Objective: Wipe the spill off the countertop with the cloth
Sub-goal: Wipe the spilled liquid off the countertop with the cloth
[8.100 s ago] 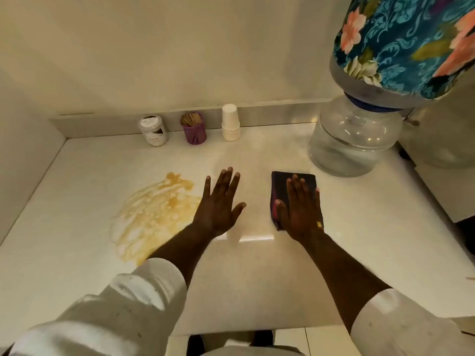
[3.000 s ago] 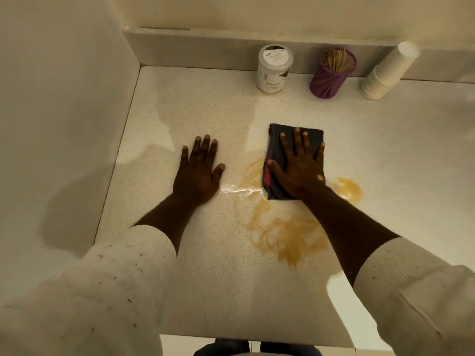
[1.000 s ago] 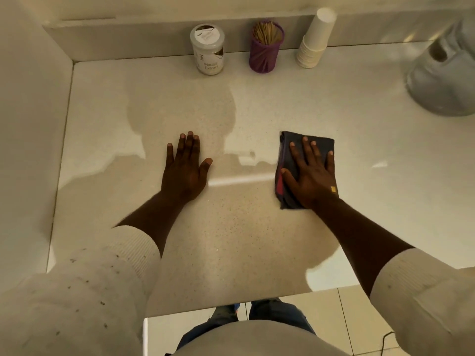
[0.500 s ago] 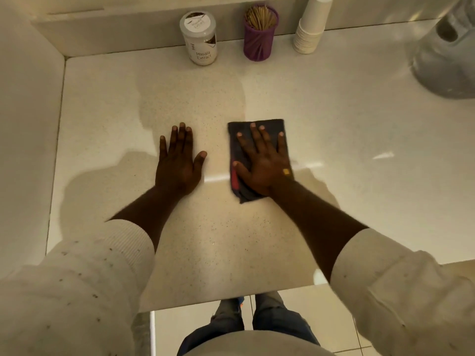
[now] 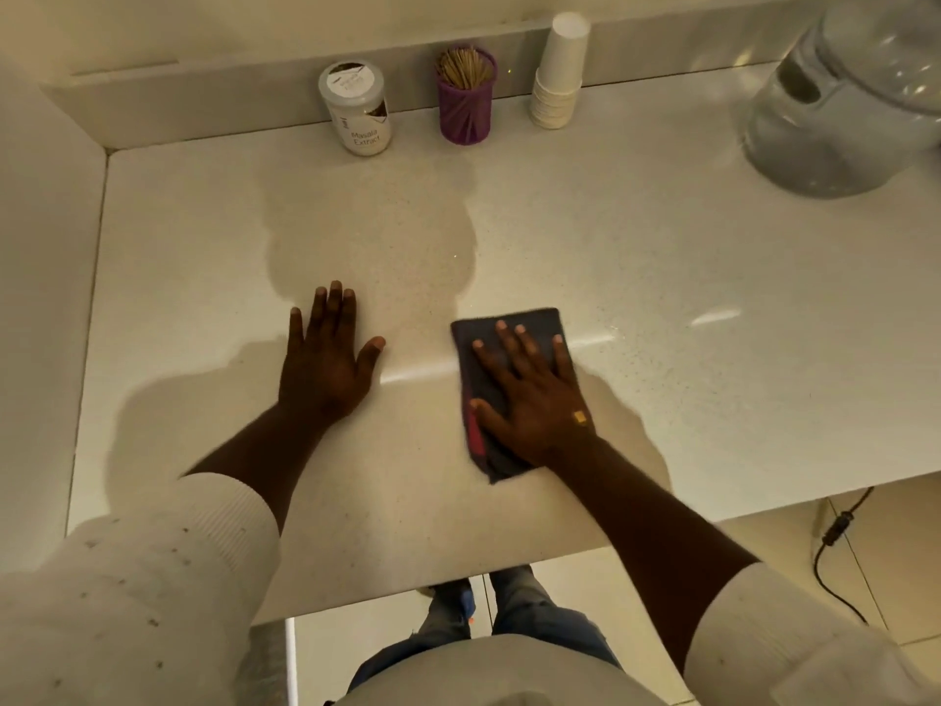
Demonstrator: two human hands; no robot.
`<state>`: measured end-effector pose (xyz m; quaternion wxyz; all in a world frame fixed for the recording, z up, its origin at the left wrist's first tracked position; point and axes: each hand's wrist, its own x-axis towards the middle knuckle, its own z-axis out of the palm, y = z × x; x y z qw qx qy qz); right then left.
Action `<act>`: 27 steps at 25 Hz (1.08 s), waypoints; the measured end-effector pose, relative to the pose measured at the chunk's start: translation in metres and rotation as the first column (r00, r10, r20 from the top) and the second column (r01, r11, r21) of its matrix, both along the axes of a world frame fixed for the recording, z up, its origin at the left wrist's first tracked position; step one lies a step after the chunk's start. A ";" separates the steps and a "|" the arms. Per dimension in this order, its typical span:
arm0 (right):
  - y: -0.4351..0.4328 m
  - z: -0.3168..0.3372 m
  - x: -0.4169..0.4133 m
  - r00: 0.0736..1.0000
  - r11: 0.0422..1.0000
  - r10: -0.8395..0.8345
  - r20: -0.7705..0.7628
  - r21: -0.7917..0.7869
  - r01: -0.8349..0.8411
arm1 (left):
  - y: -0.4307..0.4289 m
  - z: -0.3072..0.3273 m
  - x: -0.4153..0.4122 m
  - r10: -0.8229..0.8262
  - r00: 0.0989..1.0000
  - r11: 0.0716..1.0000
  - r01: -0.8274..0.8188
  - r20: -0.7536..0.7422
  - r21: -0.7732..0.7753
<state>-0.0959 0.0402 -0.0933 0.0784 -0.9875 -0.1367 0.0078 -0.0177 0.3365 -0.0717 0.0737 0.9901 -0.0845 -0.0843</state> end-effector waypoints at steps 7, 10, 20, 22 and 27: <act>-0.049 0.000 0.061 0.989 0.989 -0.145 -0.012 0.005 0.145 | 0.015 -0.008 -0.012 0.027 1.000 1.000 -0.027 -0.009 0.004; -0.041 0.002 0.090 0.991 0.991 -0.130 -0.029 0.001 0.131 | 0.036 -0.008 -0.014 0.076 0.997 0.997 -0.076 -0.011 0.033; 0.016 0.004 0.163 0.995 0.996 -0.088 -0.049 -0.010 0.087 | 0.079 -0.014 0.002 0.146 0.989 0.989 -0.146 0.008 -0.029; 0.035 0.003 0.176 0.998 0.998 -0.055 -0.034 -0.011 0.054 | 0.081 -0.016 0.003 0.136 0.991 0.989 -0.135 0.014 -0.053; 0.097 0.001 0.190 0.999 0.999 0.043 -0.029 0.001 -0.043 | 0.084 -0.019 0.003 0.136 0.990 0.989 -0.132 0.046 -0.071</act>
